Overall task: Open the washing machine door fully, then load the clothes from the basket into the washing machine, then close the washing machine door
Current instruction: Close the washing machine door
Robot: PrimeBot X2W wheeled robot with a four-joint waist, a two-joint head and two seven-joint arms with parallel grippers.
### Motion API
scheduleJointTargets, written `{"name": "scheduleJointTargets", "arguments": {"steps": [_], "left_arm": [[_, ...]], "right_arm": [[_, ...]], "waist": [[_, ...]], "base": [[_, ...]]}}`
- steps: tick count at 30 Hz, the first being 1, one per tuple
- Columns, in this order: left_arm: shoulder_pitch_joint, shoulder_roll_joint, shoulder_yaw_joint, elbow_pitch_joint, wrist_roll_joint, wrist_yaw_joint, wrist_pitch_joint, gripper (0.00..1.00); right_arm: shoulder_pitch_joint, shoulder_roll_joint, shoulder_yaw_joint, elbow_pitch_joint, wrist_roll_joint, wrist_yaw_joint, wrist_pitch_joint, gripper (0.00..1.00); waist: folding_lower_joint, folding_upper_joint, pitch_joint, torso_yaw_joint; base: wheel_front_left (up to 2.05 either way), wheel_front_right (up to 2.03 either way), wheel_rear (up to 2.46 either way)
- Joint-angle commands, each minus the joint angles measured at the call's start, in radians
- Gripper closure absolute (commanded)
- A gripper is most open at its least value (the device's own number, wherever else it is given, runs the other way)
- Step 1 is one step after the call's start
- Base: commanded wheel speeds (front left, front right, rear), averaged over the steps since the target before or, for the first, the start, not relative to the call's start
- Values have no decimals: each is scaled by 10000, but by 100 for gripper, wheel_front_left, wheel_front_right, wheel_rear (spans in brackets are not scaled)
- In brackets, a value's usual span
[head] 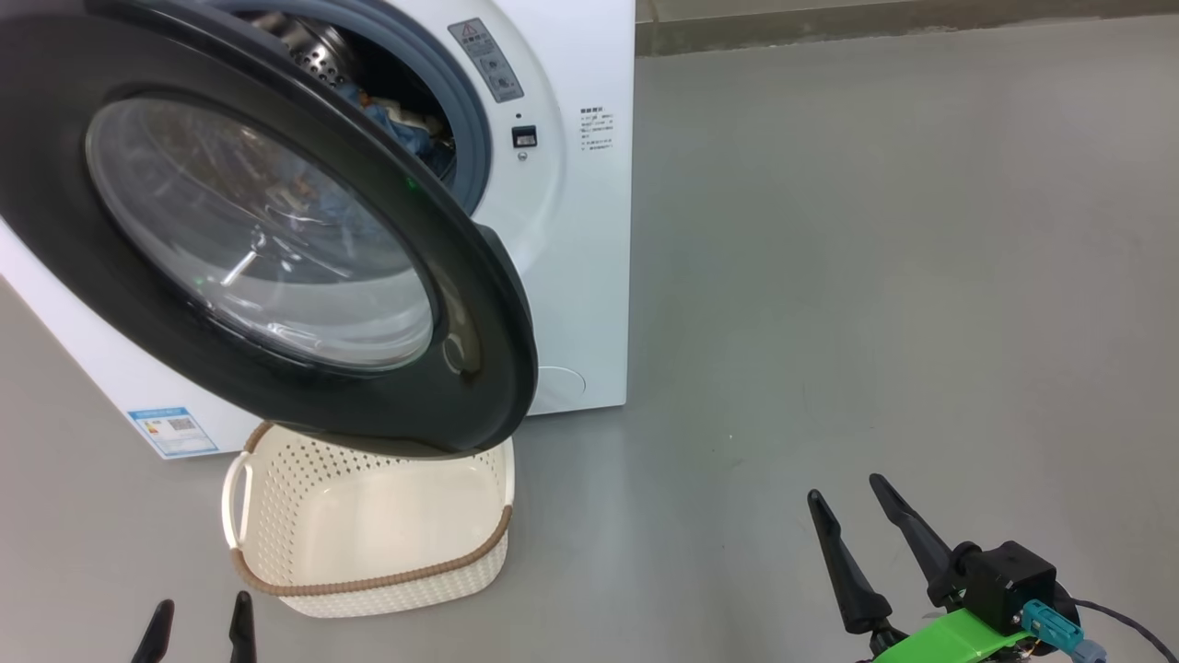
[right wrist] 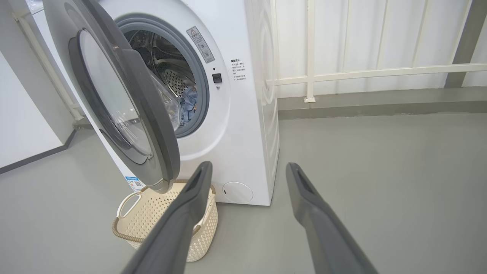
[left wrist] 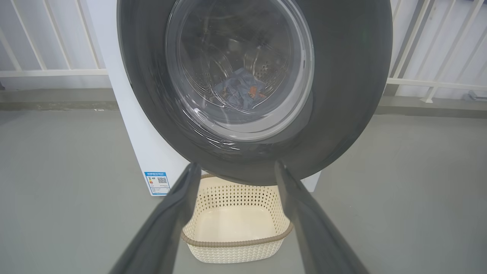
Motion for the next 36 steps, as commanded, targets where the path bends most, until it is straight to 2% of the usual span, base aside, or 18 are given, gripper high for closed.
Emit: {"name": "scheduleJointTargets", "arguments": {"steps": [1,16,17,18,26,31,36], "left_arm": [[-306,57,366,-188,37,-25,-65,0],[-316,55,345,-123,36,-25,-65,0],[-314,58,337,-125,29,-25,-65,0],[-312,61,330,-128,22,-25,-65,0],[-298,55,305,-162,-68,-25,-65,0],[-338,36,340,-198,-114,-25,-65,0],[-388,12,345,-202,-88,-25,-65,0]], "right_arm": [[-137,-42,193,-242,-8,62,-120,0],[-110,-110,247,-183,5,62,-120,0],[-101,-110,242,-161,22,62,-120,44],[-91,-108,235,-132,41,62,-120,100],[-99,94,-176,-718,290,62,-120,100],[-347,239,-377,-2013,504,62,-120,100],[-845,103,195,-3564,748,62,-120,100]], "waist": [[0,0,-7,13],[0,0,-68,164],[0,0,-70,171],[0,0,-72,176],[0,0,-10,165],[0,0,67,164],[0,0,133,222]], "base": [[0,0,0],[0,0,0],[0,0,0],[0,0,0],[0,0,0],[0,0,0],[0,0,0]]}}
